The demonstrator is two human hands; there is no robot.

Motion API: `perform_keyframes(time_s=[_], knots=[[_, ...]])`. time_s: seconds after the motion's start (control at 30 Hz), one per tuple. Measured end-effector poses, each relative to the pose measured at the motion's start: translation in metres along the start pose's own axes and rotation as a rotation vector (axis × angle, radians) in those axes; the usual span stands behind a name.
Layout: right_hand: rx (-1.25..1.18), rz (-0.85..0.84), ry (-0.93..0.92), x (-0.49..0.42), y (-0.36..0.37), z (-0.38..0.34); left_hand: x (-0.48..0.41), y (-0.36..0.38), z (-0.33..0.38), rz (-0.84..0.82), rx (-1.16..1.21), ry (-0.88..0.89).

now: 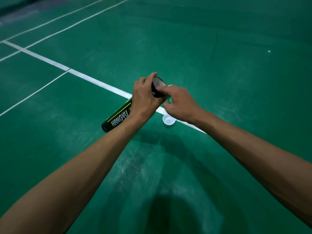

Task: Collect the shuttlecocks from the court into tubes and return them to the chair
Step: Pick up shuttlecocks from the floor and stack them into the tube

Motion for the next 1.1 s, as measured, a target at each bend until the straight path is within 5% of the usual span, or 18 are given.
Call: perform_keyframes(time_s=[0.17,0.3,0.5,0.73,0.83,1.0,1.1], knots=[[-0.054,-0.486,0.213,-0.017,0.01,-0.002,0.015,0.009,0.001,-0.094,-0.05,0.052],[-0.205,-0.703,0.316,-0.022,0.005,0.002,0.02,0.013,-0.001,-0.154,-0.09,0.118],[-0.383,-0.307,0.377,-0.024,-0.002,0.022,0.013,0.019,-0.005,-0.118,-0.113,0.108],[-0.383,-0.643,0.406,-0.018,0.025,0.013,0.028,0.023,-0.006,-0.185,-0.141,0.204],[-0.475,-0.662,0.432,-0.023,0.034,0.019,0.025,0.025,-0.02,-0.193,-0.169,0.186],[-0.77,-0.276,0.569,-0.034,0.048,0.042,0.01,0.033,-0.039,-0.176,-0.184,0.058],[-0.736,-0.138,0.595,-0.038,0.058,0.059,0.002,0.04,-0.055,-0.214,-0.24,0.002]])
Point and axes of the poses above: each hand's wrist, its own x-axis away from the middle knuckle, its own y-axis out of the palm, z = x × y, the point moved 2 cm from there along -x, towards the middle knuckle, and after that the axes turned 2 degrees about -y, right-handed, at the moved point
